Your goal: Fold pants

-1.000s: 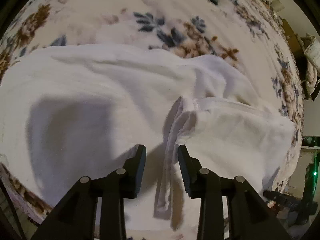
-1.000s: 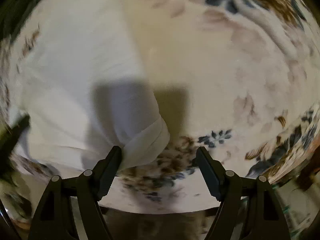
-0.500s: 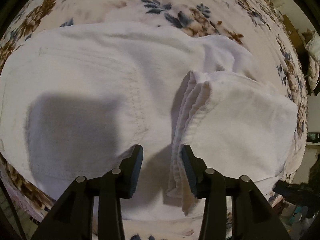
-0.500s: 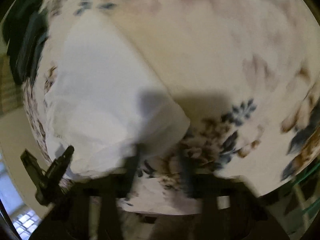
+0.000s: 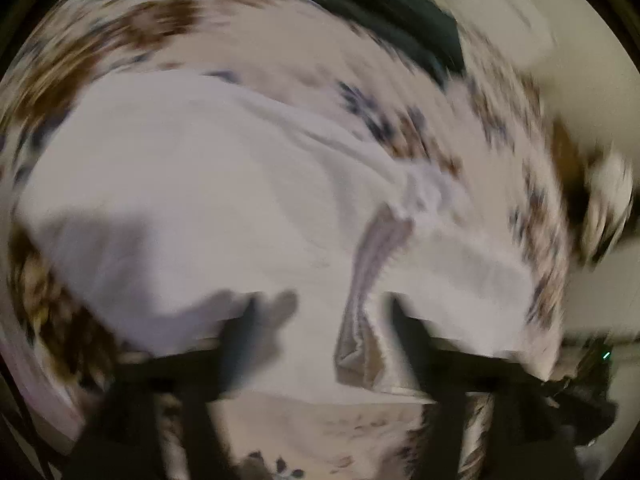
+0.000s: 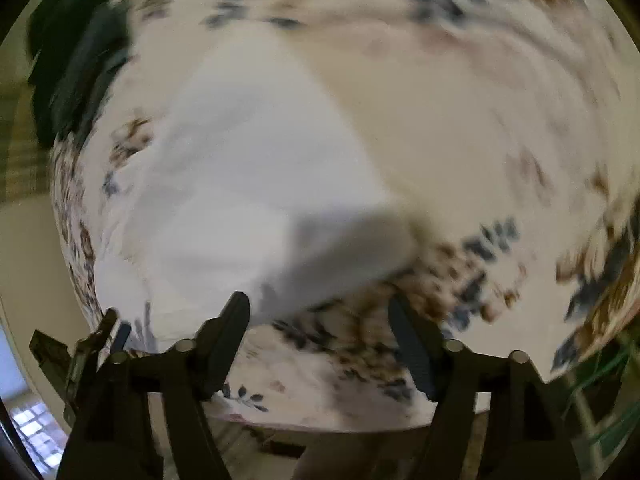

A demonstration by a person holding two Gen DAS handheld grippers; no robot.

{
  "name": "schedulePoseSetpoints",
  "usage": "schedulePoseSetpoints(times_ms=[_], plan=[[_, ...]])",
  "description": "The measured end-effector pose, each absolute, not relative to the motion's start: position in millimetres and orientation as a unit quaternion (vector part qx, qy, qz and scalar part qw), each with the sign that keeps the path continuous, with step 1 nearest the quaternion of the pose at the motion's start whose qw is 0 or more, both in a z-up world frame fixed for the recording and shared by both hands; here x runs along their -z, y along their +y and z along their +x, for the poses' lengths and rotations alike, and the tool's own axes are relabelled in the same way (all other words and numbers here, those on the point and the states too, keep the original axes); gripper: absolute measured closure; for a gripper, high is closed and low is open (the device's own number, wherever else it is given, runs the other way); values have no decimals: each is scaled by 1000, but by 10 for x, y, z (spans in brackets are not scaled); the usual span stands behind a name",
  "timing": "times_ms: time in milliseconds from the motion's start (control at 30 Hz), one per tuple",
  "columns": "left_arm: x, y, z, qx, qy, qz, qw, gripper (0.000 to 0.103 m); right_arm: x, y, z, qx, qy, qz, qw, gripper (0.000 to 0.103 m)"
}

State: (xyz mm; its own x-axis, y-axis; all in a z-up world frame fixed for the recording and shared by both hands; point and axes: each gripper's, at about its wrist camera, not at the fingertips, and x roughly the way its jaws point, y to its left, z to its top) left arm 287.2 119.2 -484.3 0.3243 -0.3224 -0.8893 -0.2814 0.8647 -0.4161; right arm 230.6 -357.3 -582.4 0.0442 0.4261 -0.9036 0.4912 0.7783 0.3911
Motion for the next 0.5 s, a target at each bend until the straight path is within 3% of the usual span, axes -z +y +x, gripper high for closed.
schedulePoseSetpoints(times_ms=[33, 333, 500], plan=[[4861, 1382, 2765, -16, 569, -290, 769, 6, 5756, -3468, 2400, 17, 688, 318, 652, 28], [5424, 2805, 2185, -234, 445, -529, 683, 8, 5584, -2478, 3166, -33, 682, 271, 679, 28], [5704, 2978, 2274, -250, 427, -566, 660, 11, 5753, -2119, 3295, -42, 694, 255, 672, 28]])
